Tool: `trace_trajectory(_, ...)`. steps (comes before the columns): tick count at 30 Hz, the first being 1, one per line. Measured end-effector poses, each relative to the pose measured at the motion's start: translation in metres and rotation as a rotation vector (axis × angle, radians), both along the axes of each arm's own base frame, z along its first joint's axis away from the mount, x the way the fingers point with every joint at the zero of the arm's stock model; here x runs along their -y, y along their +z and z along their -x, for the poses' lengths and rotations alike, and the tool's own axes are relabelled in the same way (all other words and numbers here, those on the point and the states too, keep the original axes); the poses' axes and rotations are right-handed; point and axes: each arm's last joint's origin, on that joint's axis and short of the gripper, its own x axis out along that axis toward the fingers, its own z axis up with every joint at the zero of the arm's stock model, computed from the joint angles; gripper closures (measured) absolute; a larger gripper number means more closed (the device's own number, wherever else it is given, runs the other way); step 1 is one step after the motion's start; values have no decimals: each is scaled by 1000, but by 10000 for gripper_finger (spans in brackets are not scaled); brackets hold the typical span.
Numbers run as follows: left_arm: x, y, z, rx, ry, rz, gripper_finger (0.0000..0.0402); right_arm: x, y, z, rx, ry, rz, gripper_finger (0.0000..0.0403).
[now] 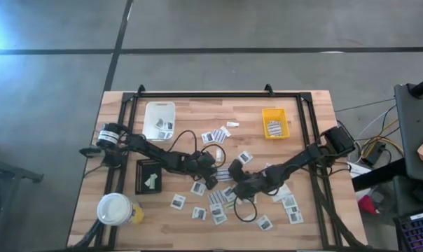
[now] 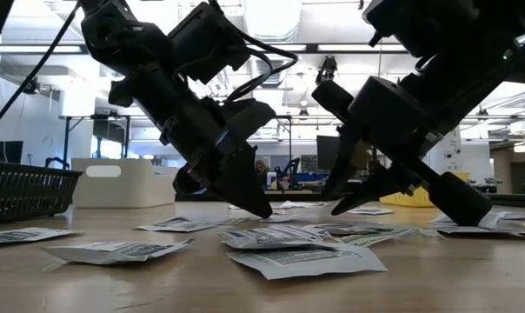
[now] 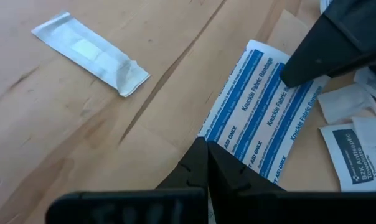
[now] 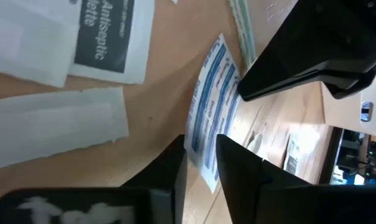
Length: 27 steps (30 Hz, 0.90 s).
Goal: Pick & Place First Aid Supplies
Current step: Put the blue bandage pack into the yellow bin
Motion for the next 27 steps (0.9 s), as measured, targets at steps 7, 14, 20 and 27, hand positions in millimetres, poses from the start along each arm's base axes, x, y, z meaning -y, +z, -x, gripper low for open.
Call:
trace_trajectory(7,0,3,-4,51,-12,-3,401,0,1,-1,11,-1,-11,361)
trace_trajectory(14,0,4,-5,59,-49,-41,401,-4,2,1,14,7,-9,392)
trace_trajectory(20,-1,16,-4,85,-79,-118,401,-4,7,3,50,-43,12,394)
trace_trajectory(27,-4,43,3,118,-30,-279,401,-4,15,4,74,-72,-15,394)
